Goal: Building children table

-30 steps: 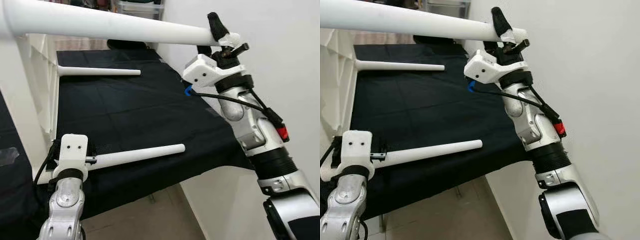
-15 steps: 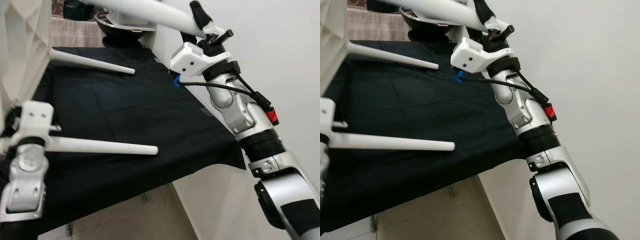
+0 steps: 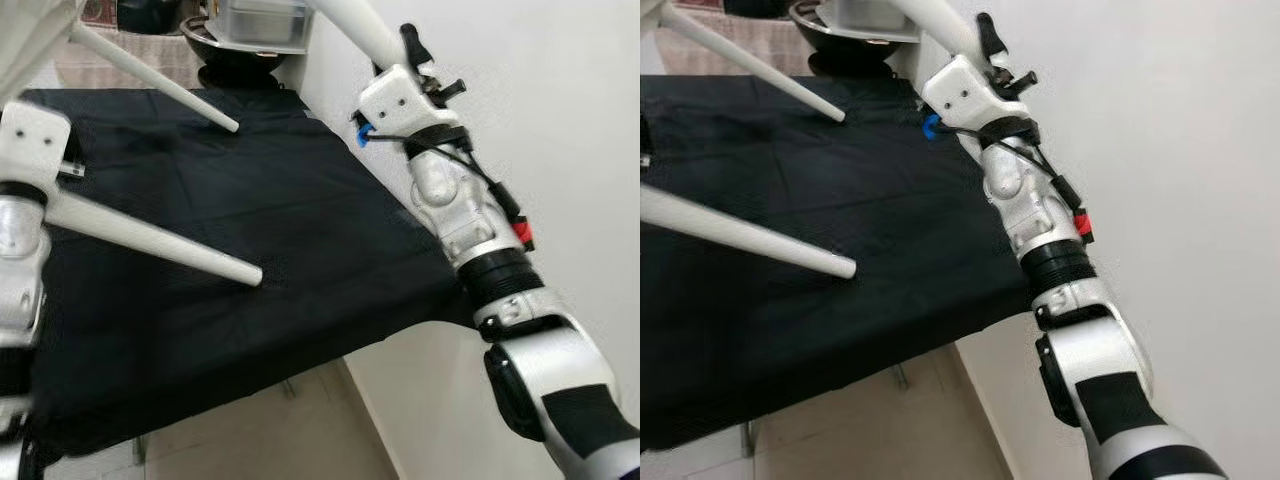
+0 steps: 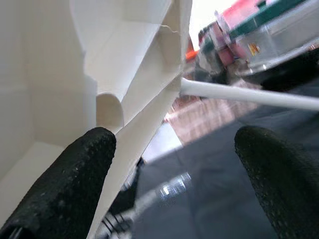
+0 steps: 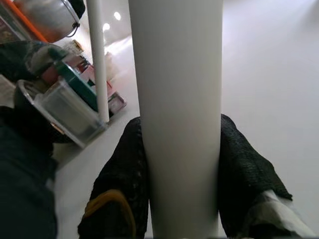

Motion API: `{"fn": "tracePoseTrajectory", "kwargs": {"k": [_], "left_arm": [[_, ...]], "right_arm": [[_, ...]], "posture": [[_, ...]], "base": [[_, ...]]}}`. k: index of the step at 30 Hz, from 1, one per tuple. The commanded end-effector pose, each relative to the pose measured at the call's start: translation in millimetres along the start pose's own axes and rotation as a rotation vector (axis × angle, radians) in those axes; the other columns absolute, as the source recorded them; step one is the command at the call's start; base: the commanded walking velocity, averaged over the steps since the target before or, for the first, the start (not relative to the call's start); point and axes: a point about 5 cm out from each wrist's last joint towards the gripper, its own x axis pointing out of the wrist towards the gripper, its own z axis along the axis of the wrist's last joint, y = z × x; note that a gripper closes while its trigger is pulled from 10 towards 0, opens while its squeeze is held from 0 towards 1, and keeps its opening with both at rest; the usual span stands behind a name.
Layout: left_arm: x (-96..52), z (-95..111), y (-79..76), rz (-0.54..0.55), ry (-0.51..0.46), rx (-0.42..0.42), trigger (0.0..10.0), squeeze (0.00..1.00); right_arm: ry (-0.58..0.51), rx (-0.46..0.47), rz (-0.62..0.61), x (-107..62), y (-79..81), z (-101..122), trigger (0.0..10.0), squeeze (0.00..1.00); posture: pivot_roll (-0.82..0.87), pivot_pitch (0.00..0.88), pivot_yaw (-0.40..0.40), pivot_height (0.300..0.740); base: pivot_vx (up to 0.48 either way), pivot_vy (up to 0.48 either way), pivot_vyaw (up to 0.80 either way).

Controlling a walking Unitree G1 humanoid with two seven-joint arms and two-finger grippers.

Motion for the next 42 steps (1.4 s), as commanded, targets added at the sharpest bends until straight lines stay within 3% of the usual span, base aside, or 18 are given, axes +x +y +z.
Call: {"fn": "tracePoseTrajectory", "kwargs": {"k": [1, 4, 9, 11, 18, 21, 22, 31, 35, 39, 42], "left_arm": [[18.6, 18.5, 54.5, 0.197, -0.063, 0.067, 10.0, 0.00], [35.3, 38.5, 57.3, 0.183, -0.131, 0.083, 10.0, 0.00], [46.1, 51.2, 59.1, 0.169, -0.164, 0.097, 10.0, 0.00], [56.8, 68.3, 61.4, 0.166, -0.206, 0.091, 10.0, 0.00], [66.5, 80.7, 55.9, 0.133, -0.234, 0.095, 10.0, 0.00], [73.7, 93.6, 56.3, 0.131, -0.261, 0.095, 10.0, 0.00], [79.8, 107.7, 58.1, 0.130, -0.291, 0.105, 10.0, 0.00], [91.0, 148.4, 62.3, 0.141, -0.355, 0.116, 10.0, 0.00], [91.9, 144.5, 49.9, 0.101, -0.350, 0.096, 10.0, 0.00], [89.1, 122.2, 22.8, 0.013, -0.318, 0.054, 10.0, 0.00], [86.4, 112.0, 10.8, -0.027, -0.300, 0.020, 10.0, 0.00]], "right_arm": [[0.323, 0.088, -0.100, -20.4, -18.7, -62.4, 0.0, 0.00], [0.326, 0.101, -0.083, -20.3, -12.9, -62.2, 0.0, 0.00], [0.331, 0.123, -0.076, -19.7, -9.8, -61.9, 0.0, 0.00], [0.333, 0.144, -0.057, -20.4, -3.5, -61.0, 0.0, 0.00], [0.360, 0.209, -0.016, -25.9, 11.3, -62.7, 0.0, 0.00], [0.399, 0.244, 0.006, -32.4, 20.2, -67.7, 0.0, 0.00], [0.410, 0.254, 0.022, -35.4, 24.4, -69.8, 0.0, 0.00], [0.406, 0.276, 0.018, -35.1, 26.3, -67.8, 0.0, 0.00], [0.413, 0.282, 0.038, -40.0, 31.5, -69.7, 0.0, 0.00], [0.425, 0.289, 0.059, -50.5, 39.3, -74.0, 0.0, 0.00], [0.431, 0.290, 0.083, -54.8, 44.2, -75.2, 0.0, 0.00]], "posture": [[0.15, 0.103, -0.159, 0.740], [0.16, 0.100, -0.154, 0.740], [0.16, 0.100, -0.152, 0.740], [0.16, 0.103, -0.143, 0.740], [0.16, 0.104, -0.141, 0.740], [0.17, 0.106, -0.140, 0.740], [0.18, 0.108, -0.142, 0.740], [0.18, 0.107, -0.126, 0.740], [0.18, 0.112, -0.127, 0.740], [0.17, 0.121, -0.125, 0.740], [0.17, 0.123, -0.124, 0.740]], "base": [[0.000, 0.000, 0.00], [0.000, 0.000, 0.00], [0.000, 0.000, 0.00], [0.000, 0.000, 0.00], [0.000, 0.000, 0.00], [0.000, 0.000, 0.00], [0.000, 0.000, 0.00], [0.000, 0.000, 0.00], [0.000, 0.000, 0.00], [0.000, 0.000, 0.00], [0.000, 0.000, 0.00]]}}
